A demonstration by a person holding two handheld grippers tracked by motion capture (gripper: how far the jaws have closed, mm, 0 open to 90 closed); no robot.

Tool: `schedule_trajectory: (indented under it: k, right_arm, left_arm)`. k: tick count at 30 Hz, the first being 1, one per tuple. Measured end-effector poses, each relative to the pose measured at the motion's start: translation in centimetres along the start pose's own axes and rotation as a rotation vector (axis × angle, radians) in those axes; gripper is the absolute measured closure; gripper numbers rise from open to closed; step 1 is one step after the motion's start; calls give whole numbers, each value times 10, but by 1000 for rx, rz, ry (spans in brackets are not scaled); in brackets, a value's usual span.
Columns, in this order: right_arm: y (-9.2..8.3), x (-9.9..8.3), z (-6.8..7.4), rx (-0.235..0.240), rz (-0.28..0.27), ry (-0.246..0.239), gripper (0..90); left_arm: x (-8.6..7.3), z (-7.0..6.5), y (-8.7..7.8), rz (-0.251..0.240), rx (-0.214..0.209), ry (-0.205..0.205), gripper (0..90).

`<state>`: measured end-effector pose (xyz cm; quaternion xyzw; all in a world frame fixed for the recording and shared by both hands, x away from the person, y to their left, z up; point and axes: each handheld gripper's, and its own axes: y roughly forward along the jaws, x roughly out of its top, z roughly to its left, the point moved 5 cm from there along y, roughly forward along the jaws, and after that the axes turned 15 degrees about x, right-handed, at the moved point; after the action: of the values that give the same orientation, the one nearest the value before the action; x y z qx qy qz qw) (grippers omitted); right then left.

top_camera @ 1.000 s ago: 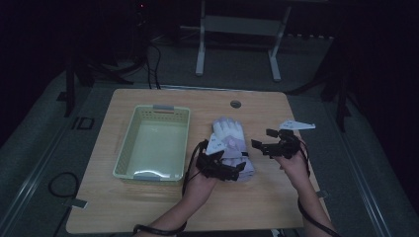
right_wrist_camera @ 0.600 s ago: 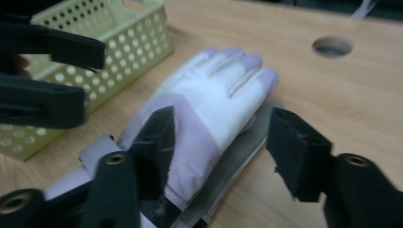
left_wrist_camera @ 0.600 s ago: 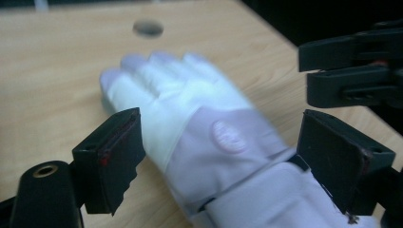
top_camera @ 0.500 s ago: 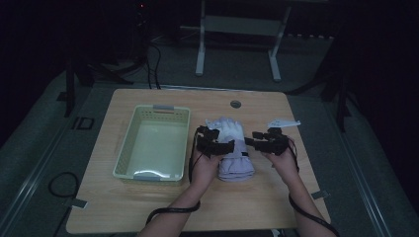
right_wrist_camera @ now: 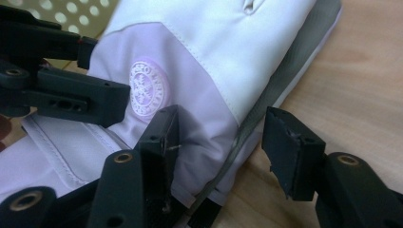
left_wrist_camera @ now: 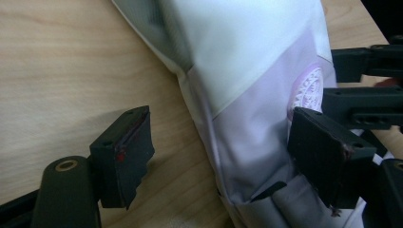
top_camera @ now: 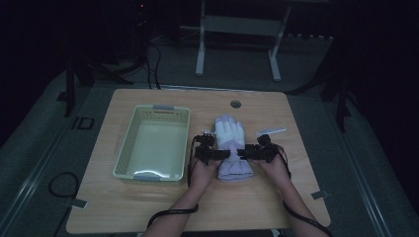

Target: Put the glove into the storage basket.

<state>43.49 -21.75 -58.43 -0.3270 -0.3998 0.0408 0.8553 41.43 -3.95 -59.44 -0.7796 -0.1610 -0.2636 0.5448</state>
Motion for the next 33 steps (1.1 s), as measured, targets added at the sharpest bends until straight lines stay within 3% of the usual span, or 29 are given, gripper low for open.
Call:
schedule_trajectory:
  k: [1, 3, 6, 9, 12, 19, 33]
  right_arm:
    - [1, 0, -2, 14, 6, 23, 494]
    - [2, -1, -2, 24, 18, 21, 554]
    - [2, -2, -1, 44, 16, 19, 645]
    - [2, -3, 0, 47, -7, 17, 723]
    - [1, -4, 1, 45, -31, 27, 783]
    - [-5, 1, 10, 0, -45, 24, 808]
    - [-36, 30, 51, -21, -131, -57, 809]
  left_arm:
    - [0, 0, 1, 6, -23, -1, 255]
    - [0, -1, 2, 15, -80, 10, 384]
    - [0, -4, 2, 8, -124, 27, 522]
    - [0, -2, 2, 7, -154, 13, 589]
    - [1, -4, 0, 4, -154, 32, 639]
    - [5, -8, -10, 6, -159, 41, 697]
    - [32, -19, -66, -68, -157, 132, 711]
